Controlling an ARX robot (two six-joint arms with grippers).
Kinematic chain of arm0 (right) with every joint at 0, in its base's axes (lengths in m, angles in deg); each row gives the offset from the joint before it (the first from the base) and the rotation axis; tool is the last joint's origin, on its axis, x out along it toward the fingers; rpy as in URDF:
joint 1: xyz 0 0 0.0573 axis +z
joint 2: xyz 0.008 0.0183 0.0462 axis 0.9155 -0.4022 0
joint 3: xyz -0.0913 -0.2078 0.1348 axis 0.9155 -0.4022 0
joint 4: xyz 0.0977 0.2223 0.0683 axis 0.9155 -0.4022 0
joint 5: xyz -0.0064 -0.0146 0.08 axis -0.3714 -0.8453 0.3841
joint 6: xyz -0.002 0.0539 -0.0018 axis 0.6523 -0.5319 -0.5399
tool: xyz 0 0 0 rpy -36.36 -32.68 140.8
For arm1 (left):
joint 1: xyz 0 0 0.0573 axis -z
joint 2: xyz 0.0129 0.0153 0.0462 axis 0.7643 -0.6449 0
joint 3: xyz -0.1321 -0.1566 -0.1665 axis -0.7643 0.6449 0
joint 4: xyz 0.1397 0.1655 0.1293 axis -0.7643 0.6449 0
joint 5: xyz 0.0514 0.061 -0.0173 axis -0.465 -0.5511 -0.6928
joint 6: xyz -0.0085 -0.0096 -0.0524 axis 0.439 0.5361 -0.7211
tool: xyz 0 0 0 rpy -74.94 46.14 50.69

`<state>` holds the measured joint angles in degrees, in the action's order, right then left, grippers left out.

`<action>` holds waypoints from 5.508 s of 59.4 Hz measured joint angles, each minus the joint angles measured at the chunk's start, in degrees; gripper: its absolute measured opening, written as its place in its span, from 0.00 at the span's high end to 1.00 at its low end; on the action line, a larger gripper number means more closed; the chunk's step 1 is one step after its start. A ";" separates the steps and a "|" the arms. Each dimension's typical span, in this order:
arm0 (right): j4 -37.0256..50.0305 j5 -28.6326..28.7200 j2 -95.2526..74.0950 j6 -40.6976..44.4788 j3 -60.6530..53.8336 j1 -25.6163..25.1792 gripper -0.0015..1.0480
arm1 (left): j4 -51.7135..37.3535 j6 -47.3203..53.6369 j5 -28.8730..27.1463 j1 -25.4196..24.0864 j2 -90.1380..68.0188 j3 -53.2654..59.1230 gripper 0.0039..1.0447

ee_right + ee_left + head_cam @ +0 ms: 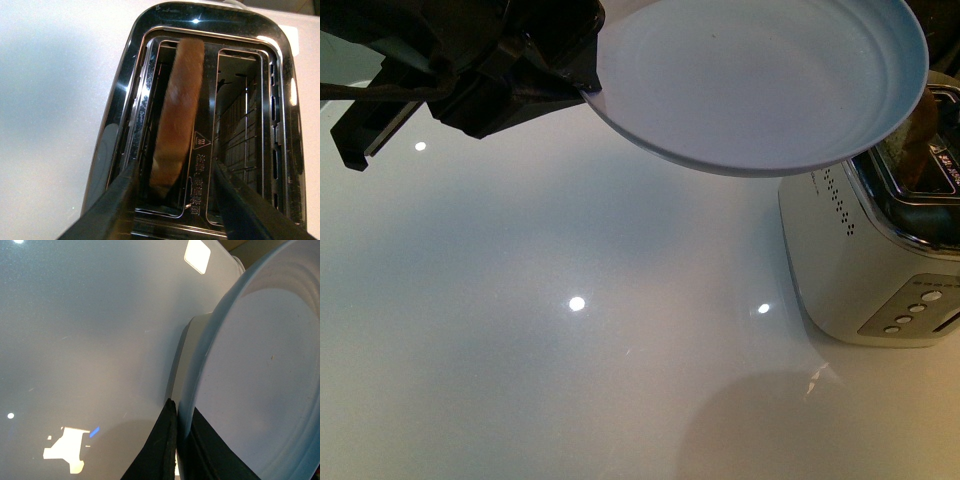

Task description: Left arm holds plate, right arm toasts bread

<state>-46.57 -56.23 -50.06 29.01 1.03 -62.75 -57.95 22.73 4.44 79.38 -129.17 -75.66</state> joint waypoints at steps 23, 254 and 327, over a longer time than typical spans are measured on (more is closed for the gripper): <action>23.28 1.86 16.17 -2.91 -14.80 -3.23 0.32 | 0.00 0.00 0.07 -0.02 0.04 0.00 0.97; -18.82 1.99 80.46 -2.71 -32.65 -3.45 0.09 | -20.90 15.10 15.41 -30.86 -29.24 3.02 0.97; -18.82 2.01 80.46 -2.71 -32.65 -3.45 0.09 | -29.14 17.25 14.56 -30.14 -47.91 -0.94 0.83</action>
<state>-65.39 -54.22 30.40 26.30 -31.63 -66.20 -87.09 39.98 19.00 49.24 -177.09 -76.60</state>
